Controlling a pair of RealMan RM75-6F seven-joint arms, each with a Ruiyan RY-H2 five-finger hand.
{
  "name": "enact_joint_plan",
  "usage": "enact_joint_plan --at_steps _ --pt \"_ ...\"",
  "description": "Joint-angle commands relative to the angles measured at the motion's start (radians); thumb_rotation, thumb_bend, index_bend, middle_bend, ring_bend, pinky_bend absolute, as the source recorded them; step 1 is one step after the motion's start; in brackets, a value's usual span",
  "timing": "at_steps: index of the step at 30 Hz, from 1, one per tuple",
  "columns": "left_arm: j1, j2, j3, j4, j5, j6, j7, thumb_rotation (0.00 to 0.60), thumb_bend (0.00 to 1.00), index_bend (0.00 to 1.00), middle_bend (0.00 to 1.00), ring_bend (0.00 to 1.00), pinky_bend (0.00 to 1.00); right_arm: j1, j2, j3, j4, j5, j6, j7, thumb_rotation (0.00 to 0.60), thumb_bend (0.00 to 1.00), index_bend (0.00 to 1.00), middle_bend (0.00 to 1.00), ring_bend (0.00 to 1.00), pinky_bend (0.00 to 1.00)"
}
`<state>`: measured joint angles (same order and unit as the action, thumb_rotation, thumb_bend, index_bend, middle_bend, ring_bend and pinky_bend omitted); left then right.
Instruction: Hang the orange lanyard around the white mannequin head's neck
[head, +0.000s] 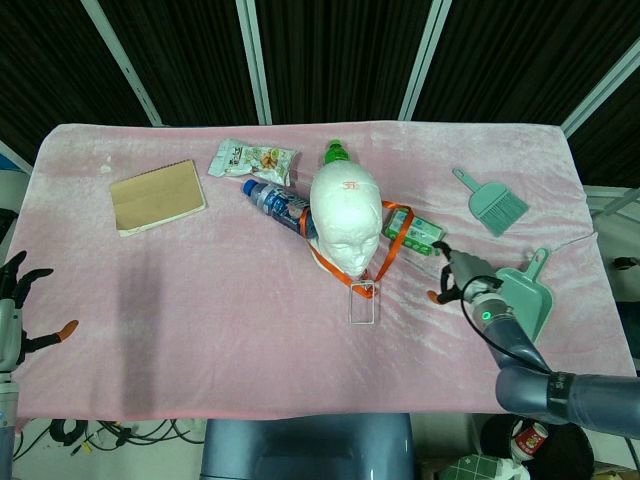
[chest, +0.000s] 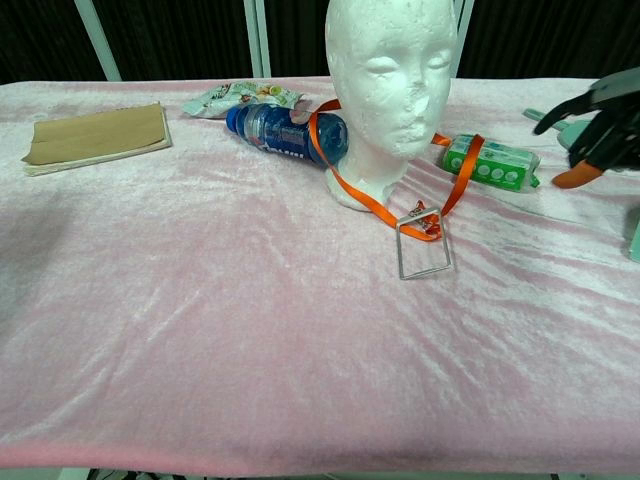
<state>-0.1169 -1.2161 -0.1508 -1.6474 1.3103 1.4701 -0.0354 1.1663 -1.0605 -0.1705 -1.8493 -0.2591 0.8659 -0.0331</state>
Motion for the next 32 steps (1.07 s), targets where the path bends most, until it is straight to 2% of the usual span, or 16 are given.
enact_joint_plan --at_steps 1,3,7,11,14,17,20,24,32 --pt "0.001 0.006 0.008 -0.007 0.013 0.0 0.007 0.6 0.07 0.25 0.02 0.0 0.0 -0.072 0.118 -0.059 -0.083 -0.052 0.073 -0.073 0.6 0.23 0.13 0.48 0.63 0.67" --pt "0.003 0.01 0.013 -0.009 0.024 0.002 0.009 0.6 0.07 0.25 0.02 0.0 0.0 -0.117 0.136 -0.082 -0.102 -0.102 0.143 -0.101 0.6 0.22 0.13 0.33 0.49 0.52" --pt "0.007 0.021 0.024 -0.016 0.046 0.009 0.013 0.6 0.07 0.25 0.02 0.0 0.0 -0.224 0.135 -0.11 -0.113 -0.205 0.315 -0.115 0.6 0.2 0.12 0.13 0.29 0.33" --pt "0.014 0.039 0.042 -0.031 0.073 0.013 0.014 0.6 0.07 0.25 0.02 0.0 0.0 -0.418 0.098 -0.135 -0.085 -0.433 0.546 -0.02 0.6 0.18 0.12 0.09 0.22 0.26" --pt "0.02 0.056 0.054 -0.045 0.085 0.013 0.021 0.6 0.07 0.25 0.02 0.0 0.0 -0.594 0.049 -0.184 0.016 -0.668 0.721 0.081 0.6 0.17 0.12 0.08 0.21 0.24" --pt "0.023 0.063 0.058 -0.056 0.087 0.013 0.016 0.6 0.07 0.24 0.02 0.0 0.0 -0.71 -0.009 -0.186 0.133 -0.803 0.837 0.125 0.6 0.17 0.12 0.07 0.2 0.22" --pt "0.026 0.068 0.063 -0.064 0.092 0.012 0.011 0.6 0.07 0.24 0.02 0.0 0.0 -0.791 -0.057 -0.181 0.232 -0.891 0.908 0.15 0.6 0.17 0.12 0.07 0.2 0.21" --pt "0.028 0.075 0.07 -0.07 0.098 0.007 0.001 0.6 0.07 0.23 0.02 0.0 0.0 -0.866 -0.097 -0.174 0.335 -0.992 0.946 0.172 0.6 0.17 0.11 0.07 0.2 0.21" --pt "0.026 0.068 0.07 -0.053 0.125 0.011 -0.05 0.6 0.07 0.23 0.02 0.0 0.0 -0.916 -0.108 -0.149 0.391 -1.125 0.923 0.143 0.6 0.17 0.11 0.07 0.2 0.21"
